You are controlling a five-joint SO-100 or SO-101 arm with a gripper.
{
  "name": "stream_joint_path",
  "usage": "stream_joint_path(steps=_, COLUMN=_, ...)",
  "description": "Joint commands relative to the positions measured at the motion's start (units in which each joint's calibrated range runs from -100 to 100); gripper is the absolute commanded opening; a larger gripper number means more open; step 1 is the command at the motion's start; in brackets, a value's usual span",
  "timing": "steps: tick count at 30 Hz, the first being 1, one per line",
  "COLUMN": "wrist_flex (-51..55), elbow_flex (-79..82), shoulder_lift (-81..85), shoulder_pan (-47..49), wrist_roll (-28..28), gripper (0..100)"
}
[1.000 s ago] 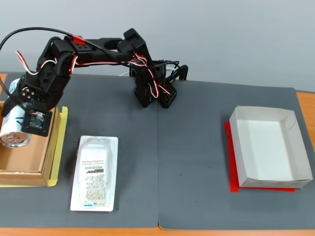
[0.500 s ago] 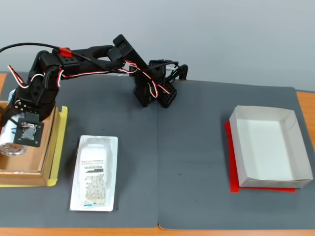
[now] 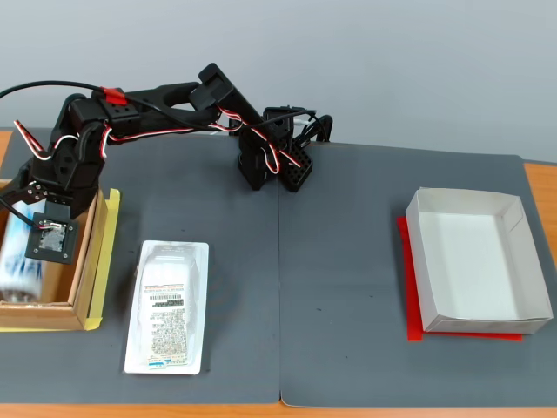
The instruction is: Pick the can and put it in the brown box
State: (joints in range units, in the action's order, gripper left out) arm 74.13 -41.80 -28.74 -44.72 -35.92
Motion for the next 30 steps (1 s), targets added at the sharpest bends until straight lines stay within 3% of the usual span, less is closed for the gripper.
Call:
stream_joint_path(steps=1, wrist_flex=0.19, elbow_flex=-2.19, shoulder_lift=1.51, shoulder_pan=0.69, wrist_roll=0.28, gripper=41)
stream_joint_path(steps=6, wrist_flex=0.37, elbow_flex=0.35, shoulder_lift=8.79, shoulder_pan=3.53, wrist_roll=9.08, gripper=26)
stream_joint_path(steps=13, wrist_flex=0.28, elbow_flex=16.73, shoulder_lift=27.77, shoulder_pan=11.08, wrist_roll=18.52, gripper=1)
stream_joint_path(steps=25, wrist_flex=0.28, elbow_flex=50.84, shoulder_lift=62.75, shoulder_pan=25.14, wrist_roll=33.79, gripper=2)
stream_joint_path(steps=30, wrist_flex=-0.67, elbow_flex=64.06, shoulder_lift=73.76, shoulder_pan=30.01, wrist_roll=35.61, gripper=2)
